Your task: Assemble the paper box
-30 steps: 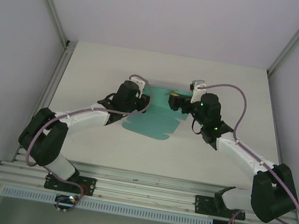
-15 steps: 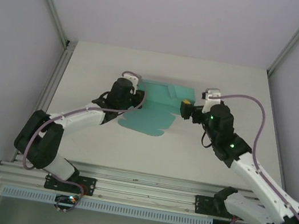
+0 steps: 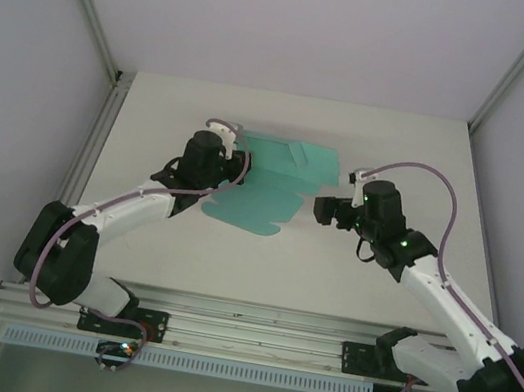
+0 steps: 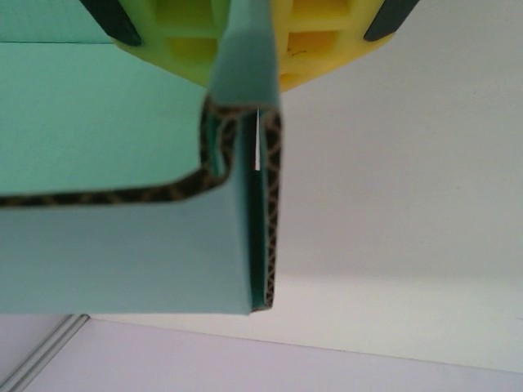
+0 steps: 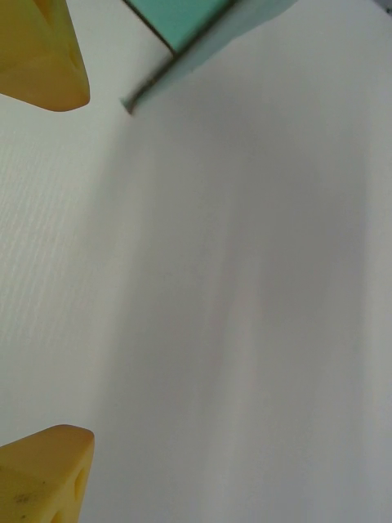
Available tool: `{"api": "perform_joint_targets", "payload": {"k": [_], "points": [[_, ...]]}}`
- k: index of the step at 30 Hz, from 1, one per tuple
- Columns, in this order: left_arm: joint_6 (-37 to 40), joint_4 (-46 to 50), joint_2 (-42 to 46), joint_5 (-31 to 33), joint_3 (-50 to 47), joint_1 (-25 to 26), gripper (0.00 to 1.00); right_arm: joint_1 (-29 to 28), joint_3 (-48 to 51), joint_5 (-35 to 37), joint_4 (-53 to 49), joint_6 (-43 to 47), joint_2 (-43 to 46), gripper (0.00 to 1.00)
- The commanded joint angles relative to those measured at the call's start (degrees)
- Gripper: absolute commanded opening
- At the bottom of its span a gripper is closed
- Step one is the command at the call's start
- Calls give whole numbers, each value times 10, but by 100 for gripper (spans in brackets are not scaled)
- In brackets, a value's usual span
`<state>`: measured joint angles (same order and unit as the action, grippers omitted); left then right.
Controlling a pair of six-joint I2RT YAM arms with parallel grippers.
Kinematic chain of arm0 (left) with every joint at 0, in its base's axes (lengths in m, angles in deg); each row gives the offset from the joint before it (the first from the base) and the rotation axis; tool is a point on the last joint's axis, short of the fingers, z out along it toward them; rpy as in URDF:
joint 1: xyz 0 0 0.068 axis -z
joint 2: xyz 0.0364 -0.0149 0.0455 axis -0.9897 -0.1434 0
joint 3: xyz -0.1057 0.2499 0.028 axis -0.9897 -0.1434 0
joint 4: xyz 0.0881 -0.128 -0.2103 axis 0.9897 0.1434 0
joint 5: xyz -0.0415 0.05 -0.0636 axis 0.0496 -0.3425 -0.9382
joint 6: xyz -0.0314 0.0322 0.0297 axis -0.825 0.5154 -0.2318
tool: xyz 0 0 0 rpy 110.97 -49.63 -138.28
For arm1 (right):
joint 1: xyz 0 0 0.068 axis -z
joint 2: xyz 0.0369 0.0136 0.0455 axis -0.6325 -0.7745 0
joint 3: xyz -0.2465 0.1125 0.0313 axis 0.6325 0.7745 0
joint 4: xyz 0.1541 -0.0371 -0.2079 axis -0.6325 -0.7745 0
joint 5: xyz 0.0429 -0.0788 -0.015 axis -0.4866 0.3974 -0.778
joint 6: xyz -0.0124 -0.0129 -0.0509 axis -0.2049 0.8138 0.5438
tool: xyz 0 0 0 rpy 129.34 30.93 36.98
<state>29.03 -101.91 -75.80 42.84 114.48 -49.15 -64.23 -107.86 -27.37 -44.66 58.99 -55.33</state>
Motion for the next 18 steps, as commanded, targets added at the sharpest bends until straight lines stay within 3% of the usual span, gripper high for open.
{"api": "perform_joint_targets", "payload": {"k": [1,10,18], "points": [[14,-15,11,-19,0,4,0,1,-42,-20,56,-6,-17,100],[69,5,-5,-28,20,19,0,0,-94,-66,36,30,-83,100],[15,-9,-6,-31,33,26,0,-27,-68,-4,83,15,-115,100]]}}
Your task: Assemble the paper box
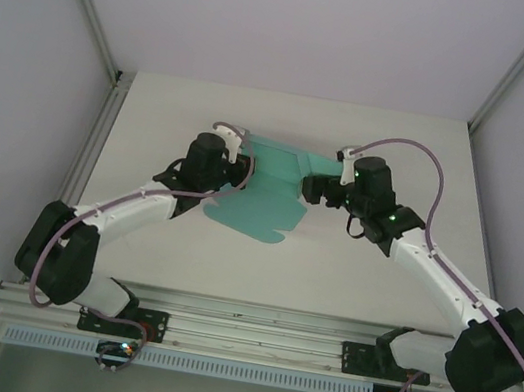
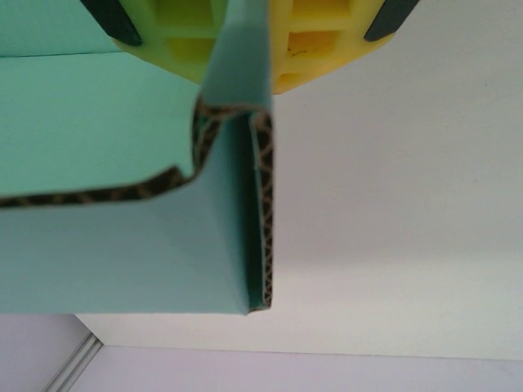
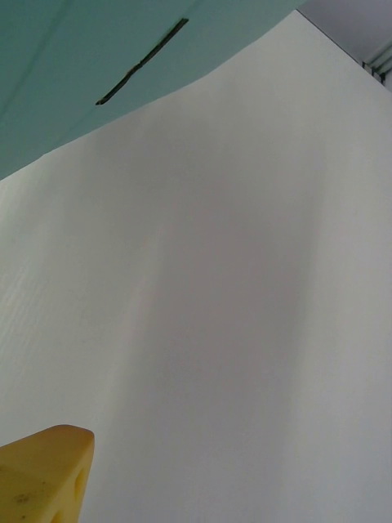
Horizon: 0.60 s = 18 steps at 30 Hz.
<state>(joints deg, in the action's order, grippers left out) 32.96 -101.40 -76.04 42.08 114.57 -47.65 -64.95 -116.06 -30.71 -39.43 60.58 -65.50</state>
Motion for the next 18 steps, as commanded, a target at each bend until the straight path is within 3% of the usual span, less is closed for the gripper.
{"api": "perform_joint_targets", "payload": {"k": [1,11,18], "points": [[-34,-13,-3,-23,35,12,0,-32,22,52,49,3,-17,100],[-75,41,-25,5,73,30,0,-122,19,347,146,1,-73,100],[-67,78,-38,30,78,27,0,-126,27,400,147,8,-51,100]]}}
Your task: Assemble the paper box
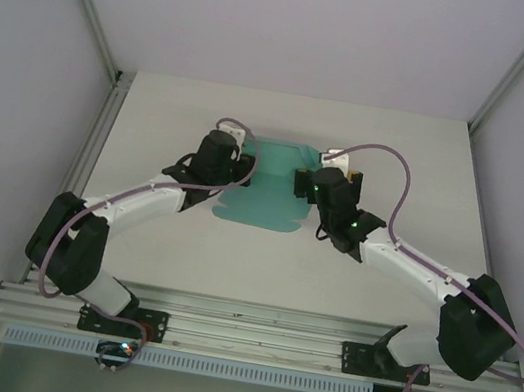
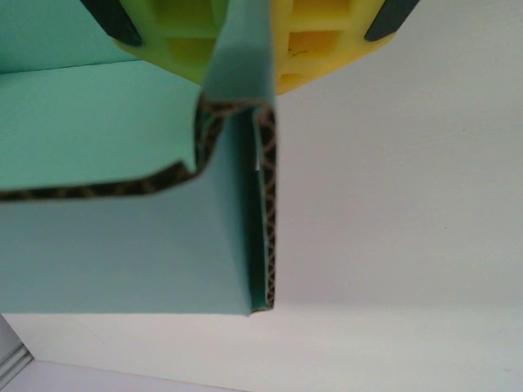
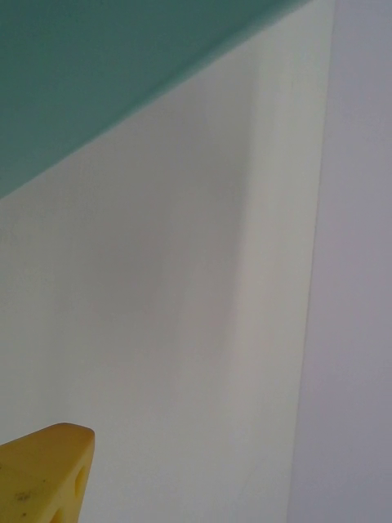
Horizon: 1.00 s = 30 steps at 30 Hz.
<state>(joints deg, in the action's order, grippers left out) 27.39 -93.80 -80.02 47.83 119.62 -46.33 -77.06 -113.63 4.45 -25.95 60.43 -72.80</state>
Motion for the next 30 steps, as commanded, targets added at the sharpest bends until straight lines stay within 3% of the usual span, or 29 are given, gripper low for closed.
{"api": "perform_joint_targets", "payload": {"k": [1,9,12,15,19,23,28,30], "points": [[-10,1,2,-29,24,10,0,-5,5,34,1,18,39,100],[14,-1,11,-51,-10,-34,0,8,38,-125,-121,31,228,100],[25,-1,20,-57,-18,-41,0,50,47,-170,-159,21,292,100],[36,-7,29,-74,-26,-43,0,134,45,-224,-194,-12,324,100],[38,-11,36,-82,-29,-44,0,242,39,-465,-194,-1,320,93],[41,-9,35,-85,-28,-44,0,249,20,-593,-190,33,271,92],[36,-10,37,-91,-27,-43,0,249,-7,-614,-172,14,193,82],[34,-10,35,-91,-26,-43,0,249,-13,-624,-156,6,170,71]]}}
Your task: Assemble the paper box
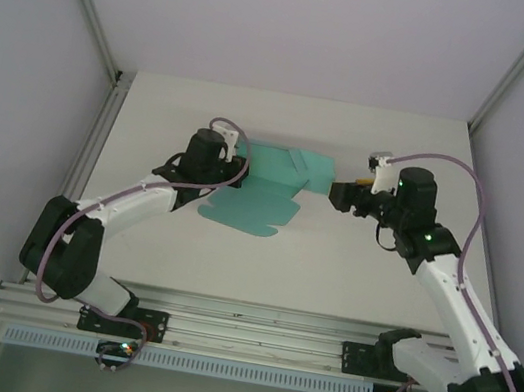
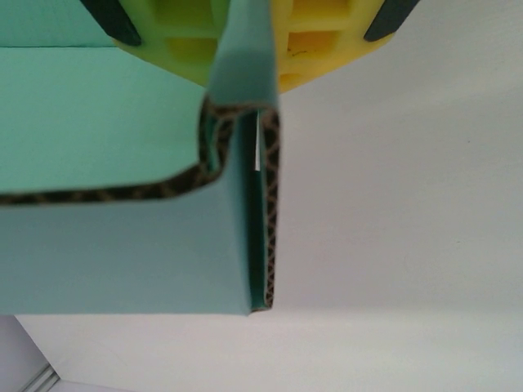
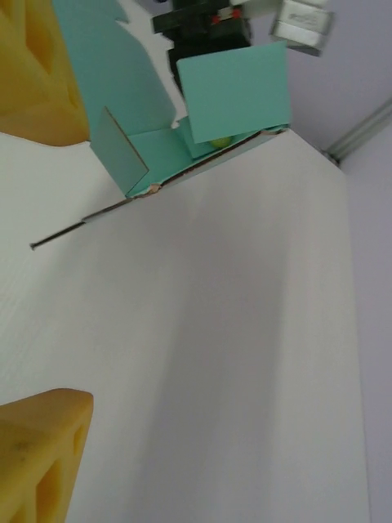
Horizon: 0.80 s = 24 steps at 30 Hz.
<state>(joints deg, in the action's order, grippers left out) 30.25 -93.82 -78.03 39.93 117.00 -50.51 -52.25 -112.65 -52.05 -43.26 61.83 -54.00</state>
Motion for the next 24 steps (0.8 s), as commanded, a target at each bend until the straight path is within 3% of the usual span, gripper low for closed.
{"api": "perform_joint_targets", "payload": {"k": [1,3,6,7,9,12,15,20,24], "points": [[2,-10,15,-10,0,0,0,0,-27,-63,23,-14,-28,67],[1,-4,10,5,7,5,0,-1,-39,-70,27,-25,-49,56],[0,34,0,52,30,17,0,-7,-47,-68,35,-39,-66,55],[3,37,-2,55,35,21,0,-8,-49,-64,34,-43,-72,50],[-5,34,-3,62,36,26,0,-11,-56,-44,25,-50,-82,37],[-10,27,-2,60,37,30,0,-26,-68,-16,5,-40,-92,37],[-17,40,-5,75,46,35,0,-48,-83,34,-18,-38,-100,22],[-17,72,-17,112,67,47,0,-130,-140,204,-94,-27,-126,12],[-22,95,-21,131,84,59,0,-198,-227,426,-216,-69,-188,4]]}}
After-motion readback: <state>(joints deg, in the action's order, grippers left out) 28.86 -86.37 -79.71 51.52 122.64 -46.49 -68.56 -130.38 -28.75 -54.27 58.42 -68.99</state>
